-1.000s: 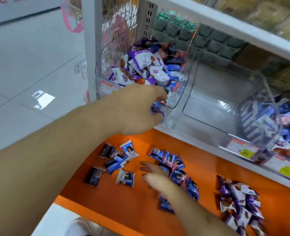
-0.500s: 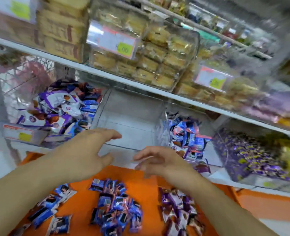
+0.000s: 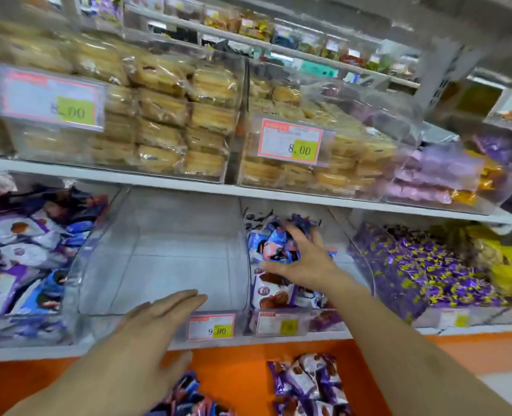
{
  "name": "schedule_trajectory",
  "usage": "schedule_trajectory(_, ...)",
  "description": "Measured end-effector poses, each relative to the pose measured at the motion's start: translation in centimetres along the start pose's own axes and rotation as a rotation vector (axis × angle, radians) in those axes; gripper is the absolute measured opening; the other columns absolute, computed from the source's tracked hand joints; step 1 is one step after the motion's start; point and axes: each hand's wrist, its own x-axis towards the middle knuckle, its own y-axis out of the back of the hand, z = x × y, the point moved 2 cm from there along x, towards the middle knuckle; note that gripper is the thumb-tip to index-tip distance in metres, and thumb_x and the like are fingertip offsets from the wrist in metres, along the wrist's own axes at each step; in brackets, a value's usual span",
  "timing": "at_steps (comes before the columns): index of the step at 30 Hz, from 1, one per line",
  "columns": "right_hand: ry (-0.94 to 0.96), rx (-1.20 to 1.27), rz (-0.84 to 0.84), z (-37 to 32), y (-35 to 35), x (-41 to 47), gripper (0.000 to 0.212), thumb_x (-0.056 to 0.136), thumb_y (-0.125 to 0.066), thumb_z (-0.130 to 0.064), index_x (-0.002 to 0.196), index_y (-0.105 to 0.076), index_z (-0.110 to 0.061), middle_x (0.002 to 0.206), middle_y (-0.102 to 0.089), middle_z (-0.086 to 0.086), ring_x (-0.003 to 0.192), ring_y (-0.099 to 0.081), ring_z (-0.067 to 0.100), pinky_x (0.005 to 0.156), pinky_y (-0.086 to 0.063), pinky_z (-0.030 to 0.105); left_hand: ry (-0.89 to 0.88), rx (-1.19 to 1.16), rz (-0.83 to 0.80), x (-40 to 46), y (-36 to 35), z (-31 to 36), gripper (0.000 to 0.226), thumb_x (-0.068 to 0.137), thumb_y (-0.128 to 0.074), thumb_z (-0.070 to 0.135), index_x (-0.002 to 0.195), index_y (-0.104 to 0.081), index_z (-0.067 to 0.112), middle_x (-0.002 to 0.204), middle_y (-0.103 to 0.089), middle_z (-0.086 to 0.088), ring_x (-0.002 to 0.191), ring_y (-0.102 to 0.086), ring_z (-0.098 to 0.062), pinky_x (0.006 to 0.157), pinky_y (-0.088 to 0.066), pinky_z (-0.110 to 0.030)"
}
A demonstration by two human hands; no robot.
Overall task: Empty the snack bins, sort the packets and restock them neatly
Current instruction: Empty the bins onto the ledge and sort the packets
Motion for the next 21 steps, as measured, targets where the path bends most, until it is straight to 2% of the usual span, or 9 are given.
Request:
schedule_trajectory(4, 0.047, -0.142, 0.022, -0.2, -1.4, 2.1, 0.106, 0.055, -0.068, -0.09, 0.148, -0.024, -0.066, 0.169, -0.001, 0.0, 0.143, -0.046, 0.037, 0.115, -0.046, 0.048, 0.007, 0.055, -0.018, 0.2, -1.4, -0.9, 0.077, 0.096, -0.055, 0.055, 0.154, -0.005, 0.061, 0.155, 0.002, 0.046, 0.149, -0.007, 0.012, 0.127, -0.013, -0.025)
schedule_trajectory(7, 0.085, -0.214, 0.085, -0.4, -1.8, 2.5, 0.084, 0.076, -0.073, -0.069, 0.15, -0.036, -0.053, 0.162, -0.025, 0.007, 0.123, -0.06, 0.034, 0.104, -0.053, 0.043, 0.005, 0.086, -0.024, 0.1, -1.7, -0.9, 0.076, 0.098, -0.052, 0.058, 0.153, 0.0, 0.062, 0.157, 0.006, 0.043, 0.149, -0.003, 0.011, 0.127, -0.009, -0.026)
schedule_trajectory(9, 0.121, -0.175, 0.134, -0.4, -1.5, 2.2, 0.077, 0.083, -0.079, -0.053, 0.152, -0.045, -0.042, 0.156, -0.034, 0.008, 0.122, -0.059, 0.03, 0.106, -0.051, 0.039, 0.004, 0.094, -0.024, 0.0, -1.5, -0.6, 0.075, 0.097, -0.054, 0.057, 0.15, 0.0, 0.064, 0.156, 0.005, 0.043, 0.148, -0.005, 0.011, 0.127, -0.009, -0.025)
schedule_trajectory(11, 0.132, -0.115, 0.19, 0.0, -0.8, 1.8, 0.074, 0.084, -0.083, -0.04, 0.151, -0.052, -0.029, 0.151, -0.041, 0.009, 0.128, -0.054, 0.029, 0.111, -0.043, 0.034, 0.001, 0.079, -0.017, -0.2, -1.0, 0.0, 0.074, 0.097, -0.056, 0.055, 0.146, -0.001, 0.065, 0.153, 0.003, 0.045, 0.146, -0.008, 0.012, 0.125, -0.01, -0.022)
schedule_trajectory(14, 0.141, -0.067, 0.257, 0.5, 0.0, 1.3, 0.059, 0.082, -0.088, -0.029, 0.135, -0.067, -0.014, 0.131, -0.053, 0.009, 0.122, -0.056, 0.028, 0.102, -0.042, 0.028, 0.02, 0.056, -0.02, -0.3, -0.2, 0.2, 0.073, 0.098, -0.056, 0.052, 0.145, -0.002, 0.065, 0.15, 0.002, 0.048, 0.142, -0.01, 0.013, 0.121, -0.011, -0.018)
schedule_trajectory(16, 0.133, -0.006, 0.295, 0.9, 0.3, 1.2, 0.045, 0.079, -0.09, -0.025, 0.12, -0.074, -0.013, 0.116, -0.053, 0.004, 0.105, -0.059, 0.024, 0.094, -0.047, 0.027, 0.04, 0.037, -0.052, -0.4, 0.0, -0.1, 0.073, 0.098, -0.055, 0.054, 0.151, -0.006, 0.064, 0.155, -0.001, 0.045, 0.147, -0.014, 0.007, 0.124, -0.013, -0.02)
schedule_trajectory(18, 0.115, 0.063, 0.328, 1.6, 0.6, 1.2, 0.042, 0.077, -0.092, -0.024, 0.116, -0.077, -0.018, 0.113, -0.055, 0.0, 0.097, -0.063, 0.018, 0.088, -0.051, 0.024, 0.05, 0.036, -0.084, -0.4, 0.1, -0.6, 0.072, 0.097, -0.054, 0.055, 0.154, -0.011, 0.061, 0.158, -0.003, 0.043, 0.15, -0.017, 0.002, 0.125, -0.016, -0.022)
schedule_trajectory(21, 0.094, 0.196, 0.34, 2.4, 1.2, 1.0, 0.033, 0.079, -0.092, -0.024, 0.108, -0.077, -0.023, 0.107, -0.069, -0.004, 0.083, -0.067, 0.002, 0.065, -0.048, 0.009, 0.056, 0.032, -0.108, -0.5, 0.2, -0.8, 0.071, 0.096, -0.056, 0.055, 0.154, -0.015, 0.06, 0.157, -0.006, 0.044, 0.15, -0.017, 0.004, 0.125, -0.016, -0.021)
